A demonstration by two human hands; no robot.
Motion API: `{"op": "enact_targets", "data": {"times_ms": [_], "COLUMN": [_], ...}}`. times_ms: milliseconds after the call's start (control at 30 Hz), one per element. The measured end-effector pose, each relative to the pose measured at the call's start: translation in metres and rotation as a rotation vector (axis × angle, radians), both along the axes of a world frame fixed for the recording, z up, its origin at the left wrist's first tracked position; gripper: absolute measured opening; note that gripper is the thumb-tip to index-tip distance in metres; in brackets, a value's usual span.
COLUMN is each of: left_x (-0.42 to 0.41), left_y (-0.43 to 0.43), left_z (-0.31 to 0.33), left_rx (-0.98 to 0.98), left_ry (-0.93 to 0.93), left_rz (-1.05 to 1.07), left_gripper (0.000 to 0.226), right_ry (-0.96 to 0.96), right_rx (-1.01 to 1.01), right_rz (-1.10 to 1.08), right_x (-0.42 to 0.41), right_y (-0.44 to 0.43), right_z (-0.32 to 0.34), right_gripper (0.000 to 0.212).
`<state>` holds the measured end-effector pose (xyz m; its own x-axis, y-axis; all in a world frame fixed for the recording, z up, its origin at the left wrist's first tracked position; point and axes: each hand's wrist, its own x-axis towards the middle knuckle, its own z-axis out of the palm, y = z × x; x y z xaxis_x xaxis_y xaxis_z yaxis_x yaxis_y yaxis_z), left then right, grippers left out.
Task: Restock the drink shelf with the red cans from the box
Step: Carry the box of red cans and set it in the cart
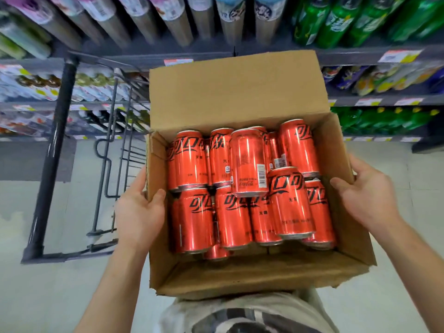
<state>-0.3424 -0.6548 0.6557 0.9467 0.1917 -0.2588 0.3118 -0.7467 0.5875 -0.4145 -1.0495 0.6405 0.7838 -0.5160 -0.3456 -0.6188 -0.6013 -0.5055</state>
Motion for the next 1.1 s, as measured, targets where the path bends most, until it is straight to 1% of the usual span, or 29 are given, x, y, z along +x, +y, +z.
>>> {"op": "enact_targets", "data": {"times_ms": [133, 267, 367, 467, 700, 833, 933, 1033, 1100], "left_x": [0.039, 0.073, 0.094, 0.11, 0.129, 0.131, 0.129, 0.128, 0.127], "left_y": [-0.005, -0.015, -0.02, -0.021, -0.026, -0.026, -0.029, -0.034, -0.035], "left_z": [-0.018, -0.032, -0.046, -0.067, -0.128, -0.172, -0.202, -0.23, -0.252], "left_rx": [-0.092, -0.016, 0.01, 0.022, -0.008, -0.049, -0.065, -0.039, -0.053], "left_ry": [-0.006, -0.004, 0.009, 0.025, 0.066, 0.07, 0.122, 0.157, 0.164], "left_rz": [-0.051, -0.108, -0.119, -0.13, -0.121, -0.104, -0.071, -0.038, -0.048], "left_gripper": [0.065, 0.056, 0.056, 0.06, 0.066, 0.068, 0.068, 0.068, 0.064], "right_ry": [-0.005, -0.013, -0.013, -0.01, 0.029, 0.056, 0.075, 0.072, 0.106], "right_rx": [-0.003, 0.001, 0.009, 0.007, 0.014, 0.044, 0.063, 0.094, 0.086], "right_rz": [-0.055, -0.105, -0.121, -0.084, -0.063, -0.097, -0.103, -0.115, -0.114], "right_x": [0.024, 0.046, 0.061, 0.074, 0.096, 0.103, 0.106, 0.108, 0.107], "right_y": [-0.006, -0.009, -0.011, -0.009, -0.01, -0.01, -0.009, -0.011, -0.012], "right_z": [-0.008, -0.025, -0.043, -0.061, -0.116, -0.153, -0.181, -0.211, -0.231], "right_gripper": [0.066, 0.068, 0.067, 0.063, 0.059, 0.062, 0.064, 0.064, 0.064]}}
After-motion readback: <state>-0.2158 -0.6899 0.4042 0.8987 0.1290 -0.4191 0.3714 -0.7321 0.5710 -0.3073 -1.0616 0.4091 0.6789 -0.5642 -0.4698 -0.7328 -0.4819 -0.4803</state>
